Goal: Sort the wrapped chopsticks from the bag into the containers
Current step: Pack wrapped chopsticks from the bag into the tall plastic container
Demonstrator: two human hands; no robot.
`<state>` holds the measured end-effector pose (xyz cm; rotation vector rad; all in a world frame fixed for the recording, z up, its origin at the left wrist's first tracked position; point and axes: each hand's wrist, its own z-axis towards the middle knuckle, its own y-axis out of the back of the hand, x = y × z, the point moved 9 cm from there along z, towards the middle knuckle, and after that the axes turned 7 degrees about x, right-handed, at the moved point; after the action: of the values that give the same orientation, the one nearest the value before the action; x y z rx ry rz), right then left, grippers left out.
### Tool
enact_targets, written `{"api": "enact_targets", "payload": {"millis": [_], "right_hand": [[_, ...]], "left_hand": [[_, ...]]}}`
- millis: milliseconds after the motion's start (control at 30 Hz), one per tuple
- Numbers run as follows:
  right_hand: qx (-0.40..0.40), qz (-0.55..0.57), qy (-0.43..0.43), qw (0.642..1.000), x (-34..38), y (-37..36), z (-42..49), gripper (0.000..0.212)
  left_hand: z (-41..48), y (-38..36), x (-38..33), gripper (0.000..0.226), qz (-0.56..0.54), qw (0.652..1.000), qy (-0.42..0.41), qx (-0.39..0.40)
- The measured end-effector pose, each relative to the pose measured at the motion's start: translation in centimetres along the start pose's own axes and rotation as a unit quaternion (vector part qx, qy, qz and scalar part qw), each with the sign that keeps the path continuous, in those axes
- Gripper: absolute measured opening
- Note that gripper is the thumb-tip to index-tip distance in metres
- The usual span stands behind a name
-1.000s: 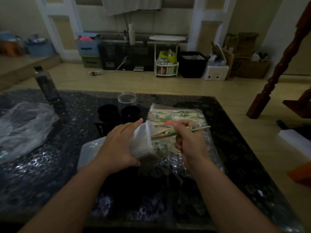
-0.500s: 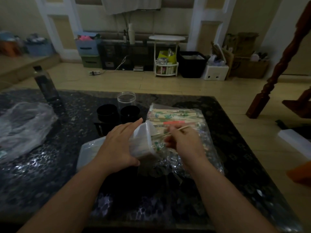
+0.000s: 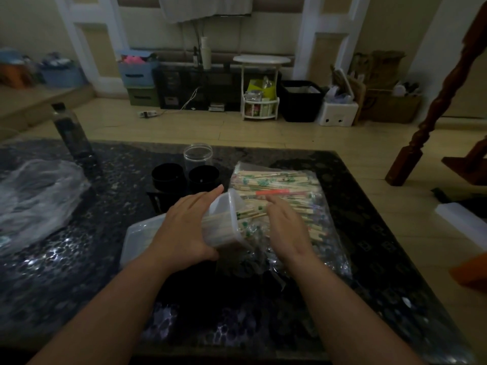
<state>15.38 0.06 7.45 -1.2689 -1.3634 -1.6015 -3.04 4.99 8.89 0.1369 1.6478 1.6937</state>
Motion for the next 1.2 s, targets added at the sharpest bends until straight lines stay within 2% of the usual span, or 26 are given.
{"api": "enact_targets", "payload": {"millis": [67, 167, 200, 267, 367, 467, 600, 700, 833, 900, 933, 1033, 1133, 1200], "right_hand": [[0.013, -0.039, 0.013, 0.999, 0.3, 0.0, 0.0, 0.045], [0.124, -0.031, 0.011, 0.992, 0.4, -1.8, -0.1, 0.038], [0.133, -0.025, 0.015, 0.991, 0.5, -1.8, -0.1, 0.037], [0.070, -0.032, 0.024, 0.997, 0.1, -0.3, 0.6, 0.035], [-0.022, -0.121, 0.005, 0.992, -0.8, 2.5, 1.3, 0.018], [-0.003, -0.189, -0.039, 0.981, -2.0, 3.4, 1.5, 0.025], [0.075, -0.353, -0.107, 0.926, -3.8, 3.2, 1.2, 0.025], [0.123, -0.389, -0.149, 0.901, -5.5, 2.6, 1.0, 0.019], [0.140, -0.435, -0.161, 0.875, -6.0, 1.9, 0.5, 0.015], [0.131, -0.477, -0.155, 0.855, -5.9, 1.9, 0.1, 0.006], [0.123, -0.497, -0.157, 0.845, -6.1, 2.0, -0.1, 0.007], [0.090, -0.510, -0.208, 0.830, -7.4, 2.6, -0.6, 0.031], [0.099, -0.457, -0.262, 0.844, -9.3, 2.4, -1.2, 0.045], [0.097, -0.449, -0.249, 0.852, -9.6, 2.2, -0.9, 0.041]], "left_hand": [[-0.1, 0.2, 0.0, 0.129, -0.003, 1.000, 0.004, -0.003], [-0.1, 0.3, 0.1, 0.128, -0.005, 1.000, 0.008, -0.007], [-0.1, 0.4, 0.2, 0.128, -0.005, 1.000, 0.010, -0.009], [-0.2, 0.6, 0.3, 0.128, -0.005, 1.000, 0.016, -0.017], [-0.3, 1.1, 0.5, 0.127, -0.014, 0.999, 0.026, -0.039], [-0.3, 1.5, 0.8, 0.127, -0.025, 0.998, 0.027, -0.055], [-0.3, 1.5, 0.9, 0.127, -0.027, 0.997, 0.028, -0.059], [-0.3, 1.4, 0.7, 0.127, -0.021, 0.998, 0.030, -0.051], [-0.3, 1.4, 0.7, 0.127, -0.019, 0.998, 0.033, -0.051], [-0.4, 1.5, 0.8, 0.127, -0.024, 0.998, 0.033, -0.052], [-0.4, 1.5, 0.8, 0.127, -0.025, 0.998, 0.032, -0.054], [-0.4, 1.6, 1.0, 0.127, -0.033, 0.997, 0.036, -0.058], [-0.3, 1.6, 1.1, 0.128, -0.030, 0.997, 0.037, -0.058], [-0.3, 1.5, 1.2, 0.128, -0.029, 0.997, 0.039, -0.054]]}}
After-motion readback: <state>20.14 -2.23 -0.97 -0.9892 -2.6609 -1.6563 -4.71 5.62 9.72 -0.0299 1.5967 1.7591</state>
